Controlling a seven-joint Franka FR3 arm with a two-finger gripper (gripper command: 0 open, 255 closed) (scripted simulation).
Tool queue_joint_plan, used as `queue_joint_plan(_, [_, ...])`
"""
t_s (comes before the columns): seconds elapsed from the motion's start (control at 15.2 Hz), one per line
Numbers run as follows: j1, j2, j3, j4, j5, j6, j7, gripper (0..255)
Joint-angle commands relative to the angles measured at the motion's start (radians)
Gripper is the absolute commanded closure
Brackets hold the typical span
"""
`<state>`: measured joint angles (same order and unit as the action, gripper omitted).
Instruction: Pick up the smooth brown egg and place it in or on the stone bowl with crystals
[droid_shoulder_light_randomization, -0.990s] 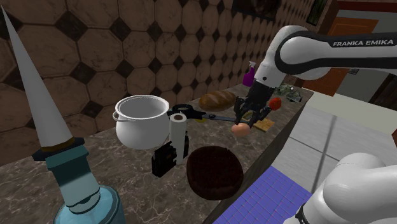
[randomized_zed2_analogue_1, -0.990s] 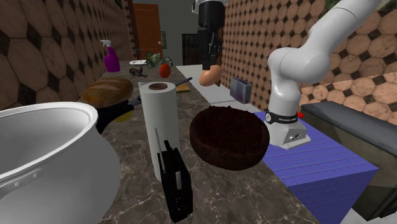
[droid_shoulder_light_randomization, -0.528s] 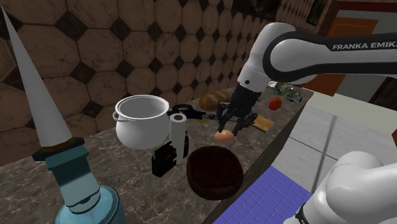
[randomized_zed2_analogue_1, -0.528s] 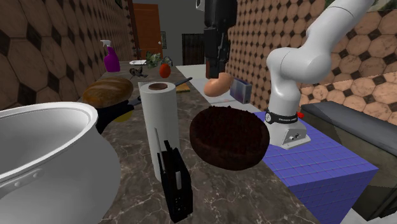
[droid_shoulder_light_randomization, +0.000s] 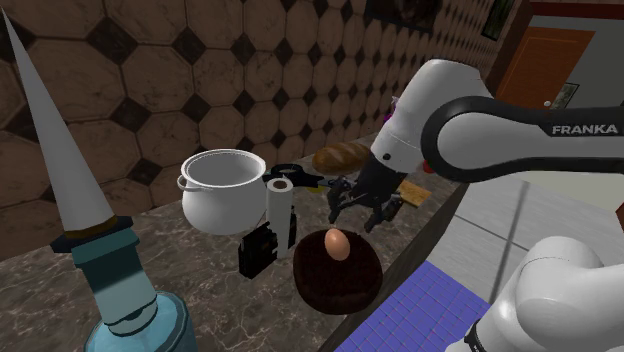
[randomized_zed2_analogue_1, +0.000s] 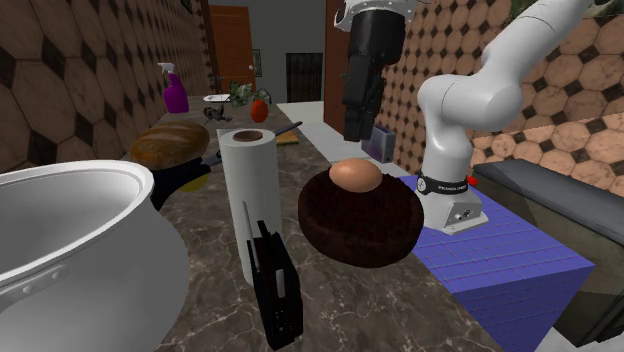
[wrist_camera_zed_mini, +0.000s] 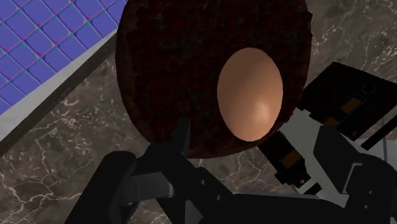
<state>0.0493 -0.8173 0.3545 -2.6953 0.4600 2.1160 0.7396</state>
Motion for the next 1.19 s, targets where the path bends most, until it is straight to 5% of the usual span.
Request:
queue_joint_plan(0.0, [0.031, -0.091, 0.055, -0.097, 0.029, 0.097, 0.034, 0])
queue_joint_plan(0.53, [0.038, 0.006, 0.103, -0.139, 0.072, 0.239, 0.02, 0])
queue_joint_plan(0.99, [0.038, 0.006, 0.103, -0.139, 0.072, 0.239, 0.02, 0])
queue_joint_plan(1.06, [0.038, 0.006, 0.103, -0.139, 0.072, 0.239, 0.02, 255])
queue_joint_plan(1.12, [0.038, 0.006, 0.103, -0.139, 0.072, 0.239, 0.02, 255])
